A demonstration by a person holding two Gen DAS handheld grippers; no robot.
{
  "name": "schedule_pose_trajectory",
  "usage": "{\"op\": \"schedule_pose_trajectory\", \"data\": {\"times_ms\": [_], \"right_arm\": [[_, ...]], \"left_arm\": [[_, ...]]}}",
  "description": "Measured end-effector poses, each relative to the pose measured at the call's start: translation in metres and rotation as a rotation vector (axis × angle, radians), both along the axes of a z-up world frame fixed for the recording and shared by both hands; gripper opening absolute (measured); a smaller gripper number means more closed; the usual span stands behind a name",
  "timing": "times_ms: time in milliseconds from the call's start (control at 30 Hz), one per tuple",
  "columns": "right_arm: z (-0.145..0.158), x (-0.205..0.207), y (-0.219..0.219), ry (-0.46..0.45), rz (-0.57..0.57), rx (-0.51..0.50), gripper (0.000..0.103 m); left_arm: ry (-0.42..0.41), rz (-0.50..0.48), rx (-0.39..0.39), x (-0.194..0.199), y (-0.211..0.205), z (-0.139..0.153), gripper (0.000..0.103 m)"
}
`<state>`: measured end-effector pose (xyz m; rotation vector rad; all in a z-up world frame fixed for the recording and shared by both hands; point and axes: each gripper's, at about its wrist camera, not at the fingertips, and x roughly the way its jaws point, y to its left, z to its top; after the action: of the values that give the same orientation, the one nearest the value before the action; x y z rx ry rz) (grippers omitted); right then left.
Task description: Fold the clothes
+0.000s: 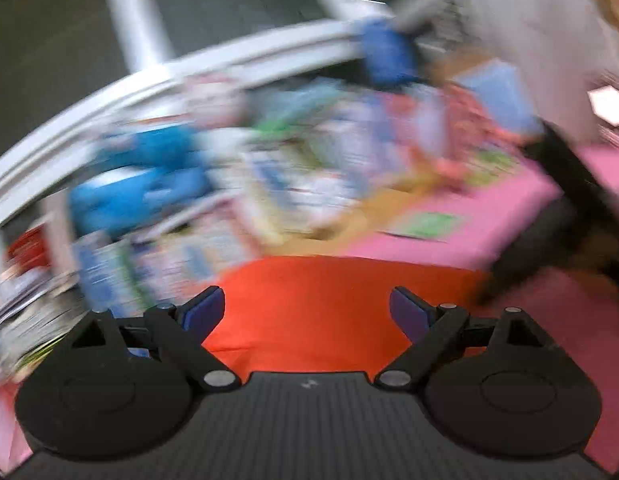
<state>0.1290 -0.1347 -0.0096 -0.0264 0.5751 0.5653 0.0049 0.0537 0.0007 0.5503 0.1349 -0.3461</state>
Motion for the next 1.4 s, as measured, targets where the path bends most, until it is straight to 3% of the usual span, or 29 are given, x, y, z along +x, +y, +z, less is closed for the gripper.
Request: {"op": "schedule_pose_trajectory", "data": {"times_ms": [100, 200, 333, 433, 600, 800, 1167, 1300, 1400], "right_arm": [[0.001, 0.001, -0.004, 0.007, -0.001, 0.029, 0.020], [0.001, 0.001, -0.007, 0.012, -0.006, 0.057, 0.020], [0.000, 0.002, -0.009, 0.023, -0.012, 0.085, 0.020], [-0.002, 0.003, -0.011, 0.042, -0.031, 0.098, 0.020], [-0.006, 0.010, -0.017, 0.091, -0.063, 0.124, 0.020], [-0.012, 0.015, -0.023, 0.151, -0.091, 0.167, 0.021], [-0.013, 0.016, -0.024, 0.163, -0.091, 0.170, 0.022], [-0.014, 0.018, -0.031, 0.194, -0.102, 0.222, 0.021], [-0.016, 0.018, -0.037, 0.222, -0.111, 0.275, 0.021]], "left_arm": [[0.022, -0.072, 0.106, 0.008, -0.031, -0.017, 0.084], [0.057, -0.075, 0.153, 0.026, -0.052, -0.026, 0.074], [0.081, -0.049, 0.208, 0.044, -0.058, -0.036, 0.047], [0.095, -0.024, 0.243, 0.053, -0.057, -0.042, 0.038], [0.128, 0.027, 0.253, 0.048, -0.043, -0.046, 0.033], [0.195, 0.131, 0.195, 0.036, -0.013, -0.050, 0.032], [0.265, 0.306, 0.080, 0.016, 0.029, -0.051, 0.027], [0.281, 0.294, -0.027, -0.008, 0.037, -0.040, 0.030], [0.268, 0.221, -0.024, -0.025, 0.021, -0.034, 0.040]]}}
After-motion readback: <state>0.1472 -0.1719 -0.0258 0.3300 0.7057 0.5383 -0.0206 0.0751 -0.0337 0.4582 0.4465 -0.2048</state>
